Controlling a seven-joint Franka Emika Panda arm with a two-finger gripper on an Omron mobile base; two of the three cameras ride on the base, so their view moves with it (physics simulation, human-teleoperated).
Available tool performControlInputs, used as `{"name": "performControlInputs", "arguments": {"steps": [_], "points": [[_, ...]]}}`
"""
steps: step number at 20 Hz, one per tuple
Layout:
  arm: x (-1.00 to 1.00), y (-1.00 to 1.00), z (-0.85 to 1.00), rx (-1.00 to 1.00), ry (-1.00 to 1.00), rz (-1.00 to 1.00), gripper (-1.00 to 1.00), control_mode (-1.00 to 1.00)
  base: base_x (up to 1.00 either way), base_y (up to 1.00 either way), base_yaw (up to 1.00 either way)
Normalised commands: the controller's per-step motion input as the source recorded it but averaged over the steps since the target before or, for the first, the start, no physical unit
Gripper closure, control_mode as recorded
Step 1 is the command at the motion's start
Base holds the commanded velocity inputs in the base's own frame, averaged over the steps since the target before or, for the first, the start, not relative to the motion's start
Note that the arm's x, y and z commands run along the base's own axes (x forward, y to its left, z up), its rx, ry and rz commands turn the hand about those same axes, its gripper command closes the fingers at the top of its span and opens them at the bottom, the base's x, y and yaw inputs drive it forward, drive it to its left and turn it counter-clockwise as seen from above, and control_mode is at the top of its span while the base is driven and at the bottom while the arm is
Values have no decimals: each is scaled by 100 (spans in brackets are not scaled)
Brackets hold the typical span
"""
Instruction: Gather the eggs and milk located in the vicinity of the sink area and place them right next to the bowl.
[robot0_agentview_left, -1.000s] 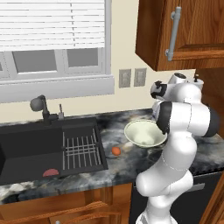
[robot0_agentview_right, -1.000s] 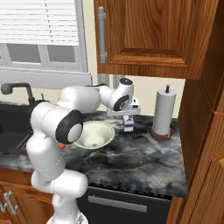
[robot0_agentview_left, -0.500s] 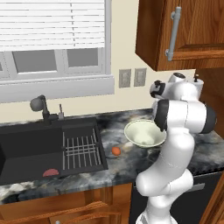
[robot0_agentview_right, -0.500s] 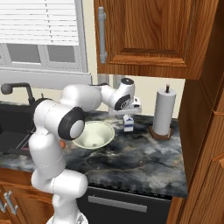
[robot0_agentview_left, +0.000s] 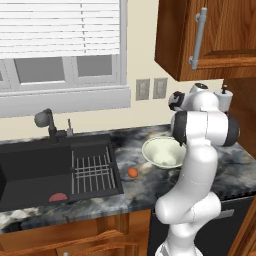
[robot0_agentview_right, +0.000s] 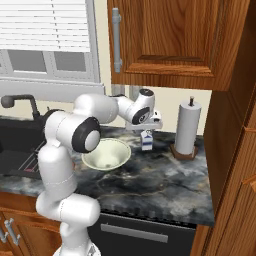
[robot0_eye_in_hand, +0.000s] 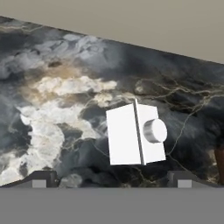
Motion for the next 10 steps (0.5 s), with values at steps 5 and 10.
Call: {"name": "performControlInputs", "arguments": {"steps": [5, 10], "points": [[13, -3, -16, 0, 0, -2, -100, -100, 0, 0, 0], [31, -5, -18, 0, 0, 0, -100, -100, 0, 0, 0]]}}
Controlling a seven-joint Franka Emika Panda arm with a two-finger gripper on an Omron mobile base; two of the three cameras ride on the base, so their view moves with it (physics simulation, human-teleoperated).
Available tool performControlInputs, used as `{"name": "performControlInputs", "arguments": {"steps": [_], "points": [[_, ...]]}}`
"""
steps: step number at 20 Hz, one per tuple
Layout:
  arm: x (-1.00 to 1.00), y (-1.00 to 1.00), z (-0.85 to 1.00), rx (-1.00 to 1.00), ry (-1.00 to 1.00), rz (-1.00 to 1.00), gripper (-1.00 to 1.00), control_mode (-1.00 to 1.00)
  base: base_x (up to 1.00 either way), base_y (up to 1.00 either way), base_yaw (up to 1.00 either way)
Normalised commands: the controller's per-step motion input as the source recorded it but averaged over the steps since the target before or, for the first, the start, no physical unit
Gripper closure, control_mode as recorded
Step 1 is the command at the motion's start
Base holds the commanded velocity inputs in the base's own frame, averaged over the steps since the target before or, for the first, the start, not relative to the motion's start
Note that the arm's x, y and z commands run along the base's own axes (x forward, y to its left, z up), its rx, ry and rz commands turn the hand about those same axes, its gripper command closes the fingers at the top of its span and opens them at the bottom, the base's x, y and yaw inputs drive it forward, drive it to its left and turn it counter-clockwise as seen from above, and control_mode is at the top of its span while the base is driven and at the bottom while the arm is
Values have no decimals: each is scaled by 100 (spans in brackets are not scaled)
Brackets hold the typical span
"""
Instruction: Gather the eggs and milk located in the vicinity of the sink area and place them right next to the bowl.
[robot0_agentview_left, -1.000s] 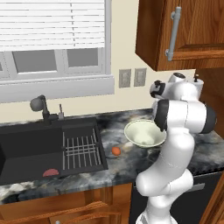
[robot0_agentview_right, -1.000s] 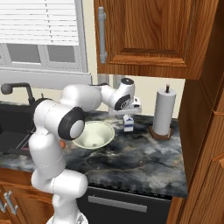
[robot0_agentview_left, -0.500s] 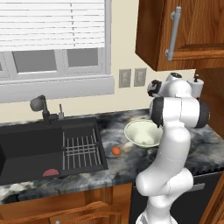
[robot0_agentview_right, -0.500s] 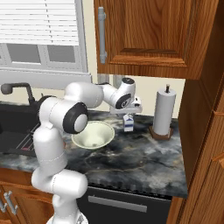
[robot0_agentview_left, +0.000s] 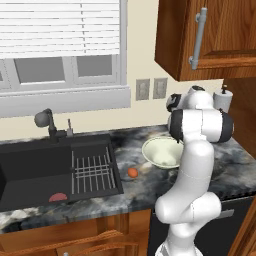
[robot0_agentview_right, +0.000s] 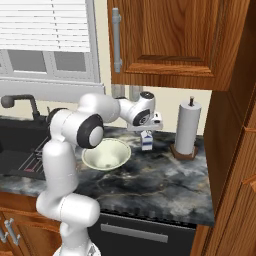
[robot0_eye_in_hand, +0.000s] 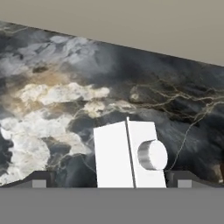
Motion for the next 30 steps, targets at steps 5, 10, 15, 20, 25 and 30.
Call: {"name": "performControlInputs", "arguments": {"steps": [5, 10, 15, 20, 25, 30], "points": [[24, -4, -13, 0, 0, 0, -100, -100, 0, 0, 0], [1, 0, -14, 0, 0, 0, -100, -100, 0, 0, 0], [0, 0, -20, 0, 0, 0, -100, -100, 0, 0, 0], [0, 0, -22, 0, 0, 0, -100, -100, 0, 0, 0], [0, 0, -14, 0, 0, 0, -100, -100, 0, 0, 0], [0, 0, 0, 0, 0, 0, 100, -100, 0, 0, 0]]}}
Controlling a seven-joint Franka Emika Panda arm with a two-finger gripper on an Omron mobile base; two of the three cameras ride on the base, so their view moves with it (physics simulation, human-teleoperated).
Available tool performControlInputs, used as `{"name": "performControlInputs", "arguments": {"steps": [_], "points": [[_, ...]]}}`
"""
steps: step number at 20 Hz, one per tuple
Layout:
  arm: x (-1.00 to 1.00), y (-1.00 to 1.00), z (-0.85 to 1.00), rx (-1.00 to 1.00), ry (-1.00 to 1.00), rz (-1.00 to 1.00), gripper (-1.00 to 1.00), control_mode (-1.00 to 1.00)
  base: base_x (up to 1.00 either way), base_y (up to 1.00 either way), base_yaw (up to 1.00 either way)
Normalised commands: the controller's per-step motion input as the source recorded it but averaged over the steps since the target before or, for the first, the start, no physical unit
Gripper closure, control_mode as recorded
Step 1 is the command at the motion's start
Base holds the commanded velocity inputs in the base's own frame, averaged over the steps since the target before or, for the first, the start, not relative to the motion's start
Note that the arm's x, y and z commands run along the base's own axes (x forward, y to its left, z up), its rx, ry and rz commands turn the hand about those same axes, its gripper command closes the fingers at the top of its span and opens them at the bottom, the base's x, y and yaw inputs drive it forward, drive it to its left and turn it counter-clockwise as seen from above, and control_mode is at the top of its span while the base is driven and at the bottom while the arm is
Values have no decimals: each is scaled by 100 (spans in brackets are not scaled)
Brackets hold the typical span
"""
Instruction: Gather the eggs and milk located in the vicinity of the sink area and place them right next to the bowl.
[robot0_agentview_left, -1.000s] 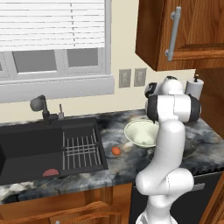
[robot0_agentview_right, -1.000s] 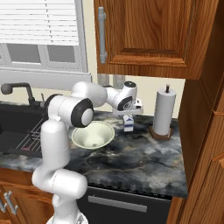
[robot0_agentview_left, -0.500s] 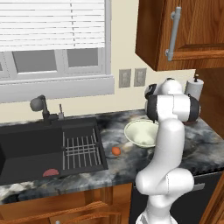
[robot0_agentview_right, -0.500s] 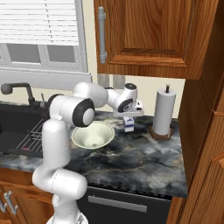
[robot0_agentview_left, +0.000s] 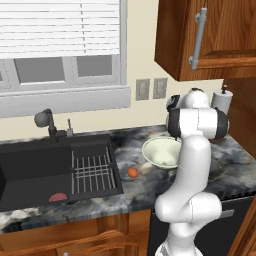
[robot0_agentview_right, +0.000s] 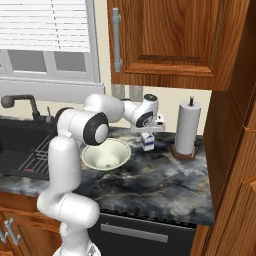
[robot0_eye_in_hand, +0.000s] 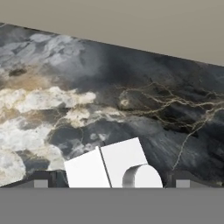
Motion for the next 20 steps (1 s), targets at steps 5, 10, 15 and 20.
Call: {"name": "performControlInputs", "arguments": {"steps": [5, 10, 15, 20], "points": [[0, 0, 0, 0, 0, 0, 100, -100, 0, 0, 0], [0, 0, 0, 0, 0, 0, 100, -100, 0, 0, 0], [0, 0, 0, 0, 0, 0, 100, -100, 0, 0, 0], [-26, 0, 0, 0, -2, 0, 100, -100, 0, 0, 0]]}}
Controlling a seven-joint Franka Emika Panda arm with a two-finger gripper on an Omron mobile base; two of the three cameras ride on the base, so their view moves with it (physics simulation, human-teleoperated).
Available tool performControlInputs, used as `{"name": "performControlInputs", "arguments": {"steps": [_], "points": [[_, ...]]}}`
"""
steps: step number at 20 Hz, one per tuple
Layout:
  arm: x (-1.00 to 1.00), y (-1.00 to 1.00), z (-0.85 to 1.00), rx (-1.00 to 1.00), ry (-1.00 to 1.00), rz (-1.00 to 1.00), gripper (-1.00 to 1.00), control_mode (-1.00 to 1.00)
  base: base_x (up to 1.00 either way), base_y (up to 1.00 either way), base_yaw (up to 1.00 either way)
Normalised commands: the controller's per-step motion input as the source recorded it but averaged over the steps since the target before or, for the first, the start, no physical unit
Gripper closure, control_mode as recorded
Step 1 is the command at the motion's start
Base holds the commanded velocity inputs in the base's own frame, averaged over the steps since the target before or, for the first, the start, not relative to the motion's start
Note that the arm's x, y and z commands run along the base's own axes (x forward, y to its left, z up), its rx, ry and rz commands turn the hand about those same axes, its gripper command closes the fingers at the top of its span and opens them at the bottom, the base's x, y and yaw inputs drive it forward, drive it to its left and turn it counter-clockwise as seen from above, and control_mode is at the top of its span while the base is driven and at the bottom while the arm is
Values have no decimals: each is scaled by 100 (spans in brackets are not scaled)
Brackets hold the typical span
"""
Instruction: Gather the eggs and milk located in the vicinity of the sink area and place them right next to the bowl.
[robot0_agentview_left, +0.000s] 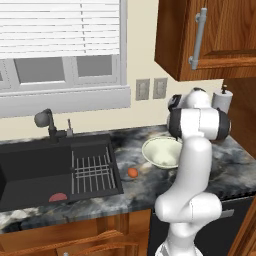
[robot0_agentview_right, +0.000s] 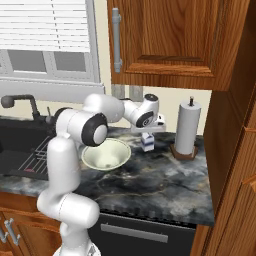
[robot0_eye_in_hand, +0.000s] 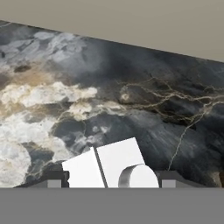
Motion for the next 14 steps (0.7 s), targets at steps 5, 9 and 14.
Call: {"name": "performControlInputs", "arguments": {"steps": [5, 9, 14], "points": [[-19, 0, 0, 0, -1, 0, 100, -100, 0, 0, 0], [-21, 0, 1, 0, 0, 0, 100, -100, 0, 0, 0], [-24, 0, 2, 0, -1, 0, 100, -100, 0, 0, 0]]}}
